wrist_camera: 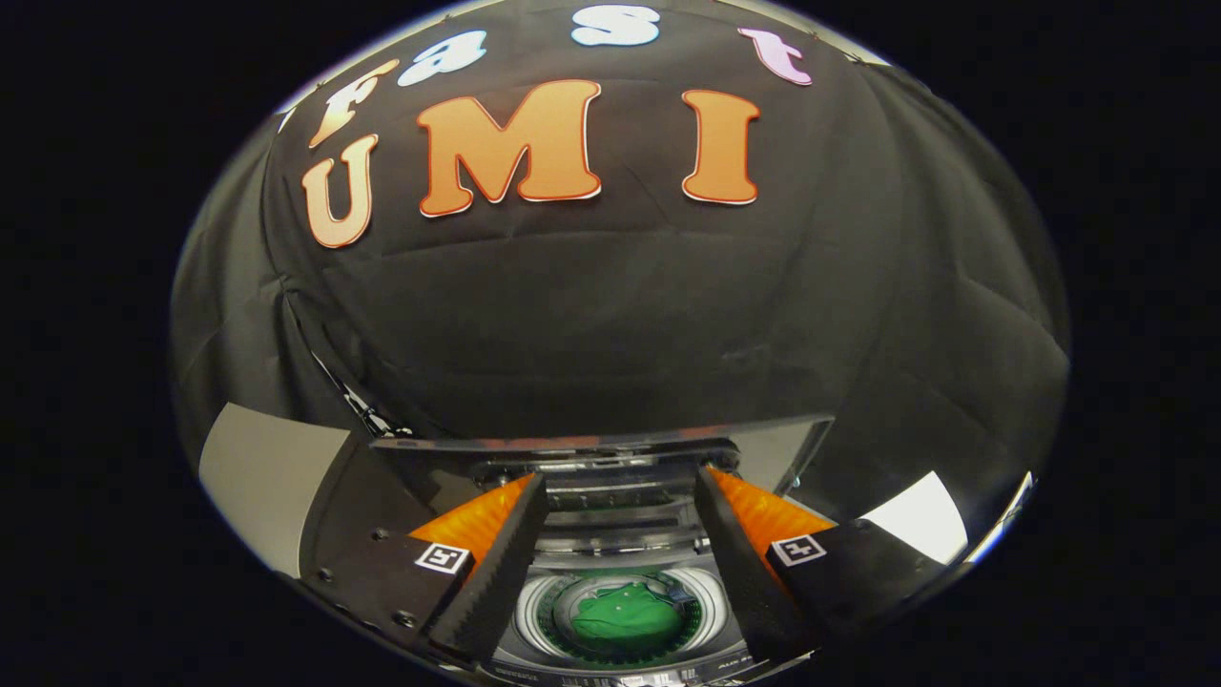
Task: Put the clothes into the washing machine and then close the washing machine lid.
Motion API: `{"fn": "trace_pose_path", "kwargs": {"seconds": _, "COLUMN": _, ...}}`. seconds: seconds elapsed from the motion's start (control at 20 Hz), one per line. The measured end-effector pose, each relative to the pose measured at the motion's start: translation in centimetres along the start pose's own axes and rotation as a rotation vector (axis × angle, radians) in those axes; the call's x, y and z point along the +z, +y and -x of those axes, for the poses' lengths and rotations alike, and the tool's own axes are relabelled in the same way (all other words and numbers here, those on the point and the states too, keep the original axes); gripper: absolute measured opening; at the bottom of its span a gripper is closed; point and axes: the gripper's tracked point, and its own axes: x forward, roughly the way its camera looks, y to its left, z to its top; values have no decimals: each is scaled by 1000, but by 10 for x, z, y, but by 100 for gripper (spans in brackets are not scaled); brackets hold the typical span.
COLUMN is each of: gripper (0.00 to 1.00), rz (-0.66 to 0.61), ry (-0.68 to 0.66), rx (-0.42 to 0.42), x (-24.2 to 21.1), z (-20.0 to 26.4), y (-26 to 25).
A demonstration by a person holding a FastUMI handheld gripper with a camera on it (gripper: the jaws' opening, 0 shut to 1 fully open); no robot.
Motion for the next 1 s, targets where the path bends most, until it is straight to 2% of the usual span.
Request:
{"fn": "trace_pose_path", "kwargs": {"seconds": 0.3, "gripper": 98, "rz": 17, "ry": -44, "rx": -5, "x": 23, "z": -37, "y": 16}}
{"fn": "trace_pose_path", "kwargs": {"seconds": 0.55, "gripper": 97, "rz": 17, "ry": -83, "rx": -8, "x": 34, "z": -35, "y": 16}}
{"fn": "trace_pose_path", "kwargs": {"seconds": 0.7, "gripper": 98, "rz": 7, "ry": -39, "rx": -10, "x": 22, "z": -41, "y": 16}}
{"fn": "trace_pose_path", "kwargs": {"seconds": 1.0, "gripper": 97, "rz": -13, "ry": -49, "rx": -15, "x": 18, "z": -35, "y": 17}}
